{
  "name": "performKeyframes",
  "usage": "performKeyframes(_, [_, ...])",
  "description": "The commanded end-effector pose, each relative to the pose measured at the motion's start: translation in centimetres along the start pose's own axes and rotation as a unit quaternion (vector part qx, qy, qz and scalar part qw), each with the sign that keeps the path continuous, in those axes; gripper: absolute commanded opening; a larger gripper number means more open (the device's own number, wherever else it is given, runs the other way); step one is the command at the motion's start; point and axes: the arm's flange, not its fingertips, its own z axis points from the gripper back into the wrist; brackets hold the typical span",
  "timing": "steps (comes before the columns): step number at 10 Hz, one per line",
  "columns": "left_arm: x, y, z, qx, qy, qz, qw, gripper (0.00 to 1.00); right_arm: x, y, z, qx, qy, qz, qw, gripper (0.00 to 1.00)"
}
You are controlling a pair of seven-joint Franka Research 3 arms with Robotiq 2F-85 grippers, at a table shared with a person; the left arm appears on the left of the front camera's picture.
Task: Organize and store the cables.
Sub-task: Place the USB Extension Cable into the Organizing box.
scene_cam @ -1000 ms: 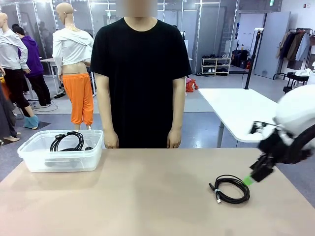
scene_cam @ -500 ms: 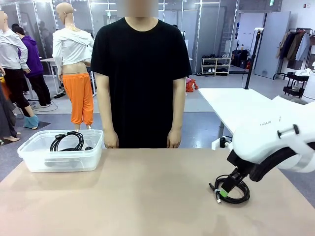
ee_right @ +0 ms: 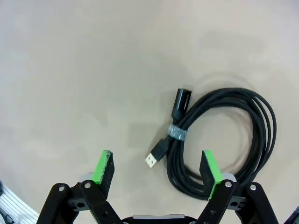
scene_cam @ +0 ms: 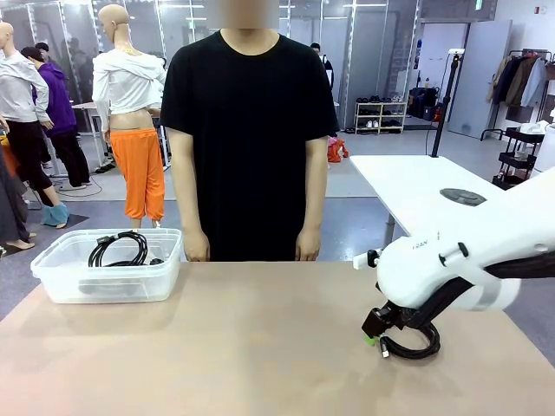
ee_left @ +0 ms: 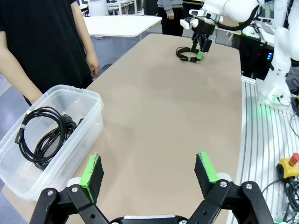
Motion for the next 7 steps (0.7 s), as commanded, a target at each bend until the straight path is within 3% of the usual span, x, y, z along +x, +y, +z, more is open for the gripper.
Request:
performKeyframes(1, [-0.2, 0.0, -0.3, 0.012, 0.001, -0.007, 1.000, 1.00, 2.1, -0.2, -1.3, -0.031, 0.019, -0.022, 0.999, 0.93])
performKeyframes(7, [-0.2, 0.0, -0.3, 0.012, 0.001, -0.007, 1.000, 1.00, 2.9, -0.9, -3.5, -0.015, 0.057, -0.038, 0.998, 0.93])
